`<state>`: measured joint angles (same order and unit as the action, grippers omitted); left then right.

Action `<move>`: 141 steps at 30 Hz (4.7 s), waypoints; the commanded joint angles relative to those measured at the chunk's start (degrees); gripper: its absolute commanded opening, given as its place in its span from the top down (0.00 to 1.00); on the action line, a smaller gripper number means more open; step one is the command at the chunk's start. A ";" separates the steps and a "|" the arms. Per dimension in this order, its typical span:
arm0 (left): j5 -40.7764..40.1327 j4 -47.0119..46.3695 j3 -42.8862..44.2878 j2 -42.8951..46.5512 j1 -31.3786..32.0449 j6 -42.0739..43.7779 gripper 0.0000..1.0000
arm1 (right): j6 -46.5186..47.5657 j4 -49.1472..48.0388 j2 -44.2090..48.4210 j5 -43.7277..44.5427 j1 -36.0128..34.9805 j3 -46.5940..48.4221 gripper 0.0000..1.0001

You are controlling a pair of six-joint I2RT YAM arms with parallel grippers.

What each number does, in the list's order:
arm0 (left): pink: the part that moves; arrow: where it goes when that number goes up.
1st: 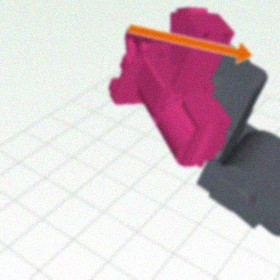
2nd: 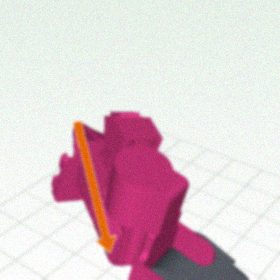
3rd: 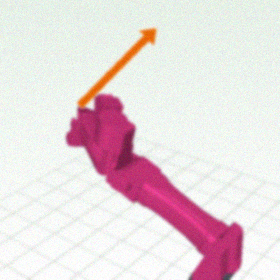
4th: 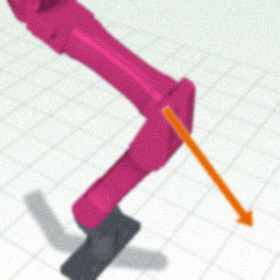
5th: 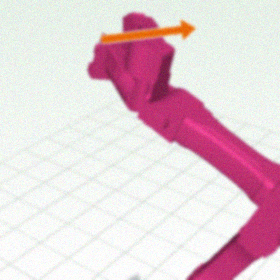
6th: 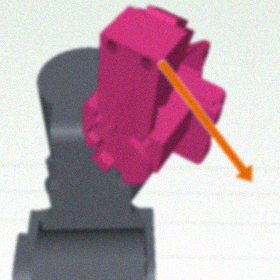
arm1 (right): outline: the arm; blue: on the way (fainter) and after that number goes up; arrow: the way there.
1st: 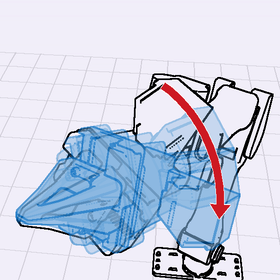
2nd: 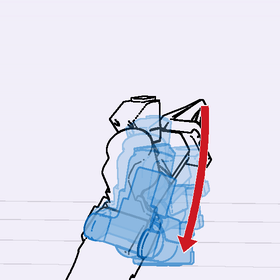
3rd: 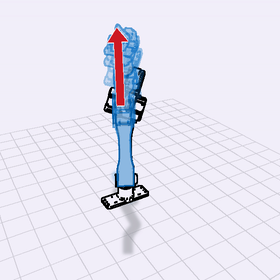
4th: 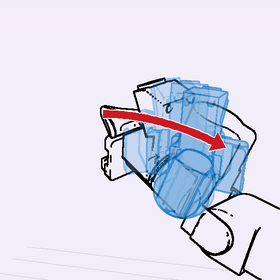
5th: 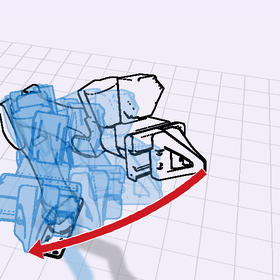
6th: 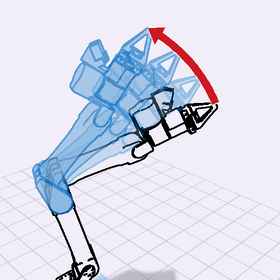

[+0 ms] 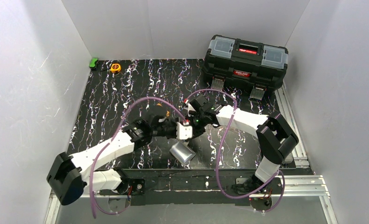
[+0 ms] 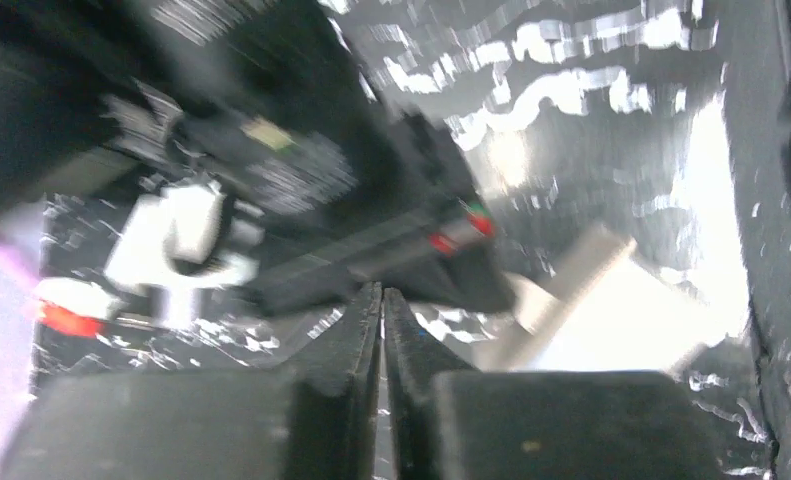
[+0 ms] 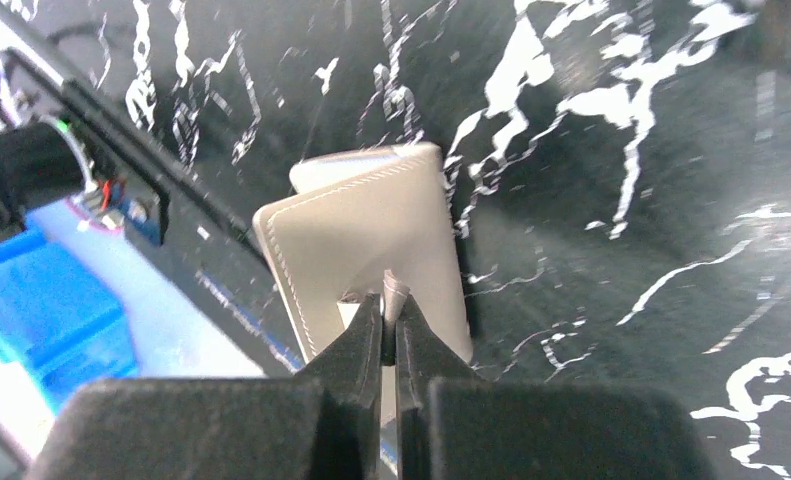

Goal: Put the credit cards into the card holder
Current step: Close the card holder at the center of the board.

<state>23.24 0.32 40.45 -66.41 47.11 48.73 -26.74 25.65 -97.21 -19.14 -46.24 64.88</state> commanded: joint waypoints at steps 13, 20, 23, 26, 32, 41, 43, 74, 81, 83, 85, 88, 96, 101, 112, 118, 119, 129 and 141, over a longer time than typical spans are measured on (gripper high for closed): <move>17.01 26.92 1.08 6.05 -3.26 -0.89 0.92 | 1.24 1.86 -5.40 -14.56 -0.96 -0.10 0.99; 16.52 21.53 -5.14 4.36 -1.92 6.08 0.78 | -1.51 -5.03 2.49 -11.11 -2.08 -8.59 0.99; 17.19 19.51 -6.82 4.13 -0.78 8.73 0.77 | -1.48 -5.43 3.66 -8.65 -2.89 -9.95 0.99; 16.97 17.18 -8.98 4.45 1.22 11.60 0.75 | -1.02 -4.72 3.07 -6.59 -3.77 -10.11 0.99; 15.02 6.17 -14.42 4.38 5.50 15.59 0.69 | -1.51 -5.72 -0.62 -3.87 -5.58 -11.36 0.99; 12.53 -3.21 -20.73 5.91 8.46 16.70 0.18 | -2.44 -8.61 -1.32 -4.36 -5.90 -14.16 0.99; 10.38 -5.79 -21.57 4.73 9.47 16.60 0.19 | -2.27 -8.55 -1.64 -4.83 -5.87 -13.85 0.99; -7.40 -1.58 -1.45 2.63 6.33 -6.66 1.00 | -0.09 -0.34 7.79 -7.49 0.32 -7.95 0.37; 7.28 8.19 5.81 -0.26 -2.89 -16.32 1.00 | -0.07 -0.87 13.50 -8.46 5.82 -9.09 0.23; 12.77 10.76 6.13 -1.79 -3.03 -15.86 1.00 | 0.10 -0.78 13.26 -9.14 6.06 -9.52 0.23; 15.74 14.35 7.27 -4.56 -3.07 -14.66 1.00 | -0.04 -1.02 12.94 -9.27 6.07 -10.47 0.21; 14.67 11.73 5.61 -6.42 -3.02 -13.46 1.00 | -0.23 -0.80 13.04 -6.43 6.07 -12.22 0.19; 15.14 19.56 9.74 -9.97 -11.86 -12.04 1.00 | -0.26 -1.03 13.46 -2.35 6.07 -14.48 0.20; 17.03 22.36 6.28 -7.88 -13.02 -6.76 1.00 | -1.81 -3.34 12.58 -3.24 6.07 -13.37 0.23; 15.78 16.04 1.20 -11.60 -7.14 0.76 1.00 | -5.48 -1.76 8.14 -3.47 4.85 -7.86 0.30; 10.12 14.81 2.20 -16.19 -3.50 3.61 1.00 | -6.54 0.70 8.14 -0.87 5.22 -9.63 0.46; 8.19 15.12 2.75 -17.47 -2.46 3.83 1.00 | -6.84 1.11 8.34 -0.47 5.54 -10.00 0.50; 0.34 19.88 8.69 -25.08 3.52 1.41 1.00 | -8.98 4.09 13.65 4.69 11.48 -13.77 0.70; -3.52 34.46 29.43 -22.06 1.79 -18.30 0.86 | -13.13 16.76 13.14 25.31 16.62 -11.18 0.99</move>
<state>21.61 26.65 60.73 -90.54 50.33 38.72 -37.43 36.27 -84.84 -3.60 -29.63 51.13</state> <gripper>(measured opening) 0.024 0.022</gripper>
